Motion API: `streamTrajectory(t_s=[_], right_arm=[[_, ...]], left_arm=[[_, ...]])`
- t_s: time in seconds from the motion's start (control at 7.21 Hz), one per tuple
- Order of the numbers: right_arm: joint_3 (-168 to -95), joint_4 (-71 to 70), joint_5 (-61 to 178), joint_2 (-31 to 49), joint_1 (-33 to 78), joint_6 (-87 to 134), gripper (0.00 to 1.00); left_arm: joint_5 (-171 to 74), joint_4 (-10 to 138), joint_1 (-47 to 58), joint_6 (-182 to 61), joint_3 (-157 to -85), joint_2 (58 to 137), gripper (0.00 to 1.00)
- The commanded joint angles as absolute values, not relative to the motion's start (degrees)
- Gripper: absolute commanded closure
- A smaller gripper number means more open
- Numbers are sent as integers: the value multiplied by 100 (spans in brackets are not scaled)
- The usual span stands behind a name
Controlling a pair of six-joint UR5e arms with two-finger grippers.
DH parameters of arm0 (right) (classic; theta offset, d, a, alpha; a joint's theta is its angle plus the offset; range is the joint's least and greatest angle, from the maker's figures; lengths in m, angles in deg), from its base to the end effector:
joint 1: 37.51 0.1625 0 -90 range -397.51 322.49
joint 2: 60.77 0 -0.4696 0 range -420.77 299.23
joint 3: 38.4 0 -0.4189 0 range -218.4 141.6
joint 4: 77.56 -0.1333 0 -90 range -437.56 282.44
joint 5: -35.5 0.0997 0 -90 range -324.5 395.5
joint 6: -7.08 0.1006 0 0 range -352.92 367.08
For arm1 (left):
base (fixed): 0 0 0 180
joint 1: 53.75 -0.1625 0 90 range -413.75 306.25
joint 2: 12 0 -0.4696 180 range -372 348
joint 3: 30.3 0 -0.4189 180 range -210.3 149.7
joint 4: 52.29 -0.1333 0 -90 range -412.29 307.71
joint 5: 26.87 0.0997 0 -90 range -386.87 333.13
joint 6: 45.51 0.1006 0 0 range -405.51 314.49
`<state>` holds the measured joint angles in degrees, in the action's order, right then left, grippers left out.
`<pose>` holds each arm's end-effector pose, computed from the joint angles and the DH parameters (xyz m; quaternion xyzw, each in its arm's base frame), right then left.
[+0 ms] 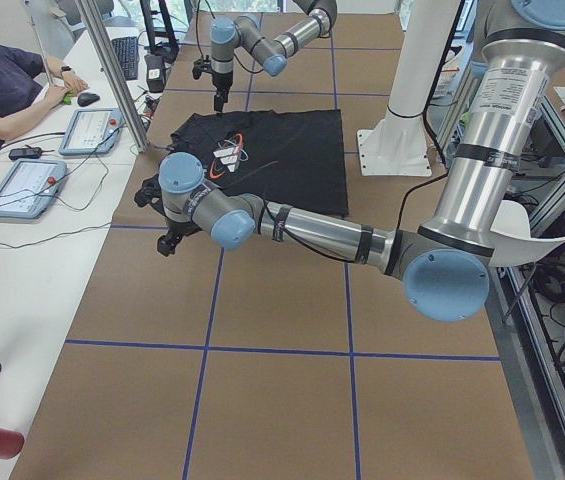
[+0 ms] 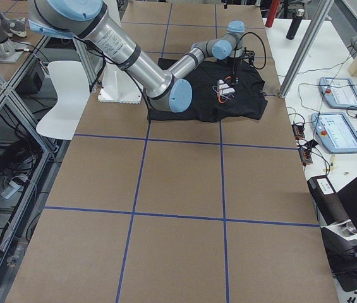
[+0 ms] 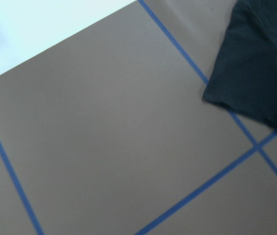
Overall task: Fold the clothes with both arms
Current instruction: 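Release the sleeve and raise the right gripper away while left gripper approaches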
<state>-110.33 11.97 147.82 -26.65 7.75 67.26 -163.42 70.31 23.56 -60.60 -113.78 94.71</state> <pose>-0.5347 -0.6747 0.1804 0.0510 -0.3665 0.0616 0.9270 0.0878 -0.6644 0.5212 0.2370 0.4376 0.1262 0.8581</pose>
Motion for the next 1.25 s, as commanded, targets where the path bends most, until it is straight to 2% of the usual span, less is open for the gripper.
streamTrajectory(t_s=[0.0,0.14,0.42,0.69,0.97,1.11], right_arm=[[-12848,1472,15028,-946,1133,5837,0],[-13580,1550,15238,-196,1414,5362,0],[-14279,1622,15529,783,1889,4351,0],[-14440,1569,15950,1479,2459,3306,0],[-14440,1577,16179,1859,2857,2494,0],[-14440,1578,16172,1851,2849,2492,0]], left_arm=[[-15628,8616,1773,-7562,-10102,10099,0],[-15233,8979,1466,-7783,-9696,10329,0],[-14161,9568,824,-8590,-9290,10558,0],[-13624,10272,278,-9364,-8640,10857,0],[-13375,10301,-22,-9727,-8619,10885,0],[-13261,10301,-23,-9727,-8611,10885,9]])
